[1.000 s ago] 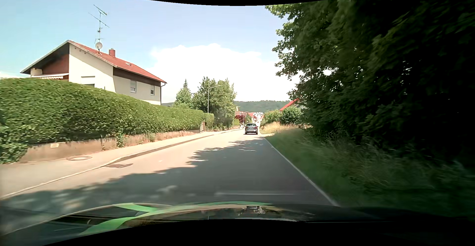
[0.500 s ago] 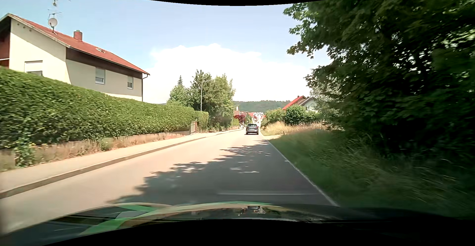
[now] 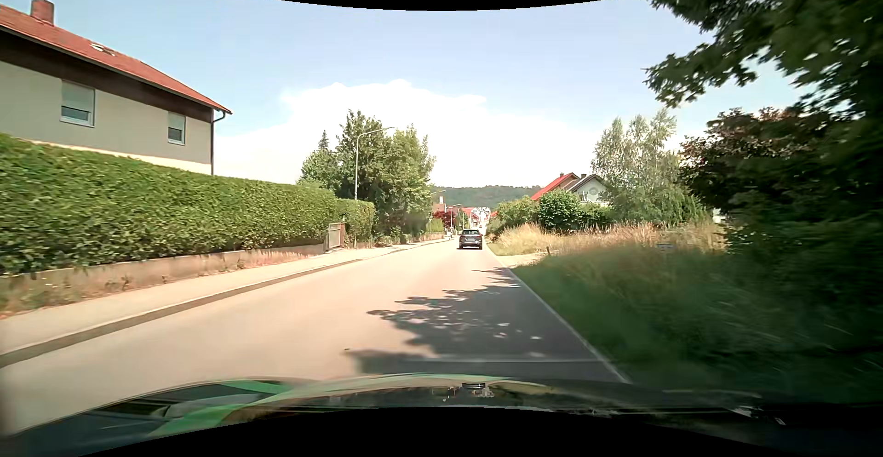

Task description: Follow the waypoints while adhering to traffic rules and regulations

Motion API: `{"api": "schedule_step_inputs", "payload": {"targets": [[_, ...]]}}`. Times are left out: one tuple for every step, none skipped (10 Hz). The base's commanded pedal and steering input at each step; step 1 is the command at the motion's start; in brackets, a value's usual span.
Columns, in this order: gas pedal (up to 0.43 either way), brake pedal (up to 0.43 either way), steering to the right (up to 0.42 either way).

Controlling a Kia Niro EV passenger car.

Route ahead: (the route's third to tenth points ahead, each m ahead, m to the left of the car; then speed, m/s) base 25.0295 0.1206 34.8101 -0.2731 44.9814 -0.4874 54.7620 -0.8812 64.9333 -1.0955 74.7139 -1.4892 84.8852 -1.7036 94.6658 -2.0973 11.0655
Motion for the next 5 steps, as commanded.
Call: {"api": "schedule_step_inputs", "payload": {"targets": [[0.110, 0.000, -0.002], [0.110, 0.000, -0.002], [0.110, 0.000, -0.002], [0.098, 0.000, -0.002], [0.079, 0.000, -0.002]]}}
